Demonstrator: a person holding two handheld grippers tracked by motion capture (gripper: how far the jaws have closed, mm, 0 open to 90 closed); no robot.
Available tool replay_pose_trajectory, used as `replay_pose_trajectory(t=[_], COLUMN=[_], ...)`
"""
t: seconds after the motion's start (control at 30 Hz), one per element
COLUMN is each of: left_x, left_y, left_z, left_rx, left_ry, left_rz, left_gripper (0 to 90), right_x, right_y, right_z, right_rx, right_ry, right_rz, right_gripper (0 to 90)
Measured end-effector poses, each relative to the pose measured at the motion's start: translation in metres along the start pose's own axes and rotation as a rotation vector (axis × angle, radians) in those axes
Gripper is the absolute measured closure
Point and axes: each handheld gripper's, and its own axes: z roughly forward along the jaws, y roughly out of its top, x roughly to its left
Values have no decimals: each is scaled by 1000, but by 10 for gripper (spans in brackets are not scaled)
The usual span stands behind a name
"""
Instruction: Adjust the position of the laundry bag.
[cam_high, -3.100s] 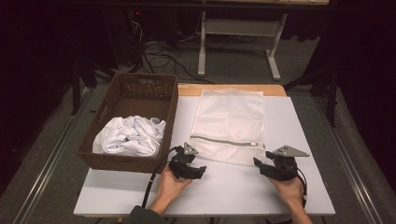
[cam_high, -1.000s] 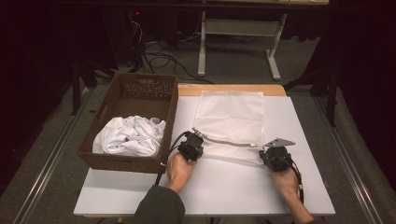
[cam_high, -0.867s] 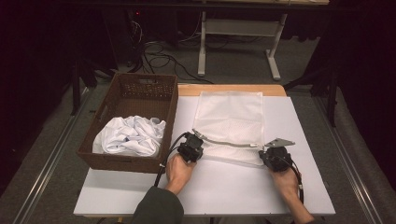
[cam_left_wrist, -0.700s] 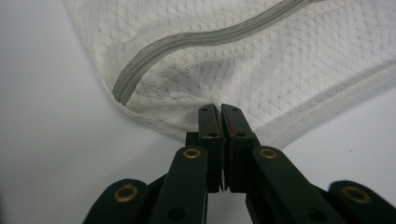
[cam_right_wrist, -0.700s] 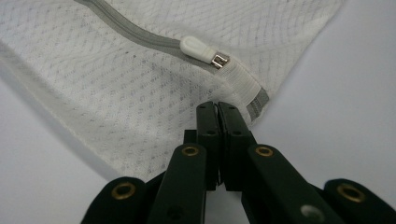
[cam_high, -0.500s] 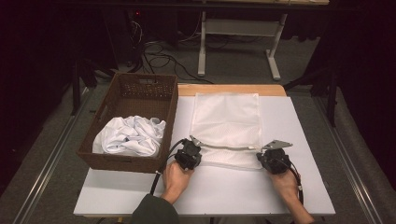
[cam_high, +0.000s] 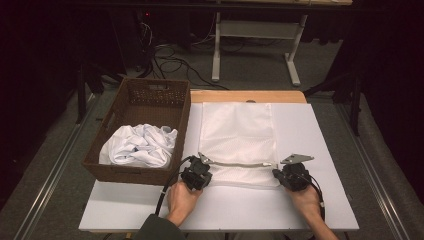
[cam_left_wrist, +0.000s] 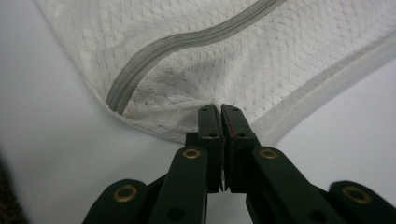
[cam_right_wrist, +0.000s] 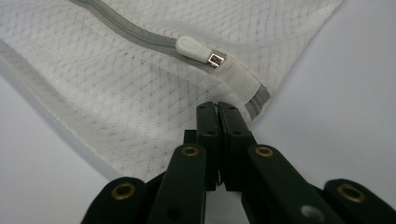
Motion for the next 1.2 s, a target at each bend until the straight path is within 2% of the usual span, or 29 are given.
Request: replay_pose_trajectory(t=[0.37, 0.5, 0.63, 0.93, 1.1, 1.2], left_x=[-7, -9, -11, -21, -18, -15], left_y=[-15, -21, -24, -26, -27, -27], left_z=[-8, -10, -12, -18, -20, -19], left_rx=[-6, -11, -15, -13, -18, -27], left_ry=[-7, -9, -20, -21, -37, -67], left_rz=[24, 27, 22, 46, 39, 25], left_gripper=[868, 866, 865, 863, 834, 733], right_x=[6, 14, 16, 18, 17, 17], right_y=[-11, -18, -23, -27, -27, -25], right_z=[-8, -14, -18, -20, -18, -18], right_rx=[-3, -4, -9, -5, -6, -9], right_ry=[32, 37, 48, 42, 60, 69], right_rz=[-10, -19, -2, -10, 0, 5], right_gripper=[890, 889, 889, 882, 805, 654])
